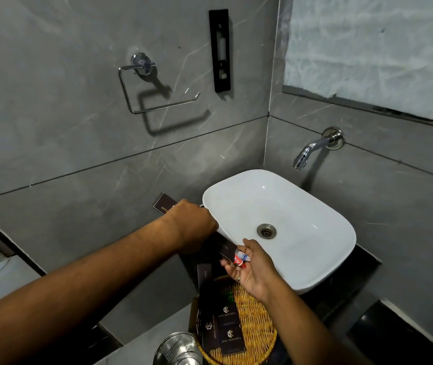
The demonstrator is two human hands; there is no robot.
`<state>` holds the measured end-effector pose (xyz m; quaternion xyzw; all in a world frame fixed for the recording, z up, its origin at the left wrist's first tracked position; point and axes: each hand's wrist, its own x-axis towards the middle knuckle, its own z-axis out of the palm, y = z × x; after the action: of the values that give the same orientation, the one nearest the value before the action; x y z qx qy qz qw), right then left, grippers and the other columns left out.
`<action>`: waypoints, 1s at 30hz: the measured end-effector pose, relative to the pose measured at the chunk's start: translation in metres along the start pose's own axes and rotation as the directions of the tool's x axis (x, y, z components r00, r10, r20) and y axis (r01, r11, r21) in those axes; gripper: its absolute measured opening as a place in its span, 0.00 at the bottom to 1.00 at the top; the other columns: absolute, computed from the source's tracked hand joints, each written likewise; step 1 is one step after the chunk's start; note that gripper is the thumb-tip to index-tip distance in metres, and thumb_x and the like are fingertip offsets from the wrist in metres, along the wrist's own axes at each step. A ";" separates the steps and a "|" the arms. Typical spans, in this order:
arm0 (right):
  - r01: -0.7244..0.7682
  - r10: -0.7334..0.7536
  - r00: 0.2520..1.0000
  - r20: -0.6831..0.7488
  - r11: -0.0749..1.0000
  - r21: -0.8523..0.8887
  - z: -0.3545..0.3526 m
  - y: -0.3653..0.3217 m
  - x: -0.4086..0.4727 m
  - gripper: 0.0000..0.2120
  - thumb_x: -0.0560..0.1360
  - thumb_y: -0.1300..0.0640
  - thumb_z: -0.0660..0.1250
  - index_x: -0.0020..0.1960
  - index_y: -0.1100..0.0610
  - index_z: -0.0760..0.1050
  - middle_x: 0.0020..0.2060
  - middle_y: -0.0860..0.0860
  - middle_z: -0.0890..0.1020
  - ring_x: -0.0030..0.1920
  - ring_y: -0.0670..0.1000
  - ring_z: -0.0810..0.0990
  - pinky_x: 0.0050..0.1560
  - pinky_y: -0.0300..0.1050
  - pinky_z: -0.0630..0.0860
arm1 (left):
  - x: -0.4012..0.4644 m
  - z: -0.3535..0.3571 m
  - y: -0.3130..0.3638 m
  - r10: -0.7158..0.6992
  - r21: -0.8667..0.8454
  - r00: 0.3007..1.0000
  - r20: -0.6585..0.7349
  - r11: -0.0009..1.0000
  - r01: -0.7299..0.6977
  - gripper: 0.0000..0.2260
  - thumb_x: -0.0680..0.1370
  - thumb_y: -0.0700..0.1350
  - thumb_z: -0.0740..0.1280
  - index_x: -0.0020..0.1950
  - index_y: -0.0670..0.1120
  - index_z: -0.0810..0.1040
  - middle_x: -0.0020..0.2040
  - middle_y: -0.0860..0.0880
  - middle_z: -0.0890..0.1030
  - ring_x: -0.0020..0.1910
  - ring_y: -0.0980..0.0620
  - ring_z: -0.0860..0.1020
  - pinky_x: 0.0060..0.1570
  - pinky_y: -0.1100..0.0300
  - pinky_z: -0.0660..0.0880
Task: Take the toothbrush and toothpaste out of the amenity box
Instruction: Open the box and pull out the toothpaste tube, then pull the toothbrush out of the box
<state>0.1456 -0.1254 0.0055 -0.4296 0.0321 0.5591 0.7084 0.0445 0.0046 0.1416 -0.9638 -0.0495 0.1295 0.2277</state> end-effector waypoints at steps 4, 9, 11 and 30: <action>-0.001 -0.001 1.000 -0.020 0.997 -0.076 -0.001 -0.004 0.000 0.13 0.77 0.50 0.63 0.48 0.62 0.75 0.30 0.60 0.85 0.30 0.55 0.84 0.27 0.43 0.79 | -0.006 0.002 0.006 -0.014 0.024 0.998 -0.068 1.000 0.016 0.08 0.75 0.47 0.63 0.53 0.48 0.76 0.50 0.45 0.83 0.49 0.40 0.82 0.48 0.48 0.76; 0.017 -0.016 1.000 0.006 0.992 -0.121 -0.006 -0.009 0.002 0.15 0.78 0.53 0.65 0.49 0.66 0.77 0.31 0.61 0.83 0.29 0.53 0.82 0.26 0.41 0.79 | -0.017 0.009 -0.002 -0.089 0.050 0.987 -0.135 0.994 0.096 0.10 0.76 0.46 0.59 0.56 0.49 0.75 0.53 0.46 0.82 0.53 0.40 0.80 0.51 0.50 0.71; 0.061 -0.057 0.998 0.041 0.993 -0.103 -0.008 -0.010 0.002 0.13 0.77 0.56 0.67 0.51 0.67 0.77 0.32 0.61 0.83 0.30 0.53 0.83 0.27 0.41 0.80 | -0.022 0.008 -0.013 -0.126 0.063 0.982 -0.142 0.989 0.136 0.11 0.76 0.45 0.59 0.57 0.50 0.75 0.52 0.47 0.82 0.53 0.41 0.79 0.52 0.51 0.71; 0.162 -0.214 0.973 -0.084 0.900 -0.405 0.001 -0.016 -0.009 0.06 0.74 0.72 0.66 0.41 0.66 0.79 0.43 0.65 0.83 0.42 0.60 0.86 0.33 0.41 0.83 | -0.080 0.182 0.014 -0.648 -0.800 0.692 0.320 0.207 0.564 0.19 0.71 0.52 0.72 0.59 0.48 0.77 0.53 0.45 0.83 0.52 0.41 0.80 0.48 0.55 0.75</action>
<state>0.1548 -0.1319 0.0198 -0.5993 -0.0785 0.4546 0.6542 -0.0817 0.0577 -0.0038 -0.8463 -0.4689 -0.0538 -0.2470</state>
